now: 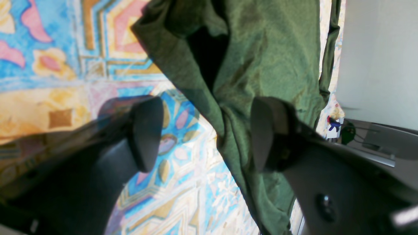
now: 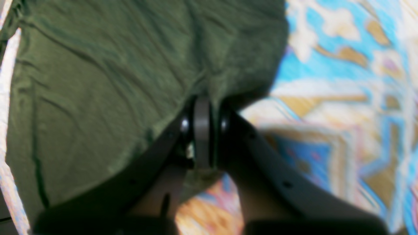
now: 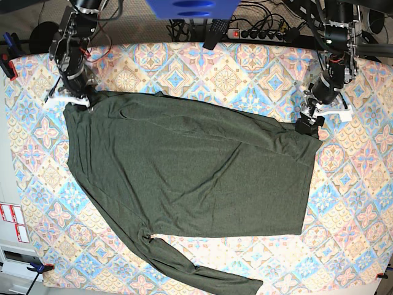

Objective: Fold the T-shirt properly
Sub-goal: 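Lift both held shoulder corners and drag the shirt toward the robot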

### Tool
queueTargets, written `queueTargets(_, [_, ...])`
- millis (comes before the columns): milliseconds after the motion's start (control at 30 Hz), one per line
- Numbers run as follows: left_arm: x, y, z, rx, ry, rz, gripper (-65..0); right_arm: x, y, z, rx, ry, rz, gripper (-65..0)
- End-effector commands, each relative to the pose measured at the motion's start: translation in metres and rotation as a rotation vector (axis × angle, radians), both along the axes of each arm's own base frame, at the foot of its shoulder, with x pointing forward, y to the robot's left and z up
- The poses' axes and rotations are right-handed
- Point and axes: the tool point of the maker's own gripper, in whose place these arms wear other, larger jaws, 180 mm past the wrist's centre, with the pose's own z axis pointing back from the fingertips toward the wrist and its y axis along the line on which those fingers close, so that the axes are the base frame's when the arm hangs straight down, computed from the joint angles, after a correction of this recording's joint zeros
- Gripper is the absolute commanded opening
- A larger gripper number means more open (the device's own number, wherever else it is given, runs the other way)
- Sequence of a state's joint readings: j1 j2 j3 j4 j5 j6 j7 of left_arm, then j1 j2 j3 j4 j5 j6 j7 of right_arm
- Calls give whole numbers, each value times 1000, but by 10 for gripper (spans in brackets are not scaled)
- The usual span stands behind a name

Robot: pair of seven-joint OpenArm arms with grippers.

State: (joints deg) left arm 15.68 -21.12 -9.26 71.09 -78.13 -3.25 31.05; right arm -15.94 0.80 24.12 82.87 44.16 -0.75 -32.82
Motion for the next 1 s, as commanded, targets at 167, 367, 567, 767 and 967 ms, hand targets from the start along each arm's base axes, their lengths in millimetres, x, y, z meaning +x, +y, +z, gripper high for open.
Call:
queueTargets(167, [-1, 3, -8, 12, 72, -10, -225, 12, -5, 12, -18, -49, 0, -631])
queueTargets(367, [21, 7, -12, 0, 66, 17, -225, 12, -5, 12, -18, -49, 0, -631])
queueTargets(567, [44, 0, -11, -31, 45, 34, -225, 12, -5, 12, -18, -49, 0, -631])
queueTargets(767, [65, -21, -5, -26, 17, -18, -227, 12, -5, 12, -17, -49, 0, -631])
queueTargets(967, [73, -36, -3, -15, 12, -72, -315, 11, -5, 12, -17, -47, 0, -631])
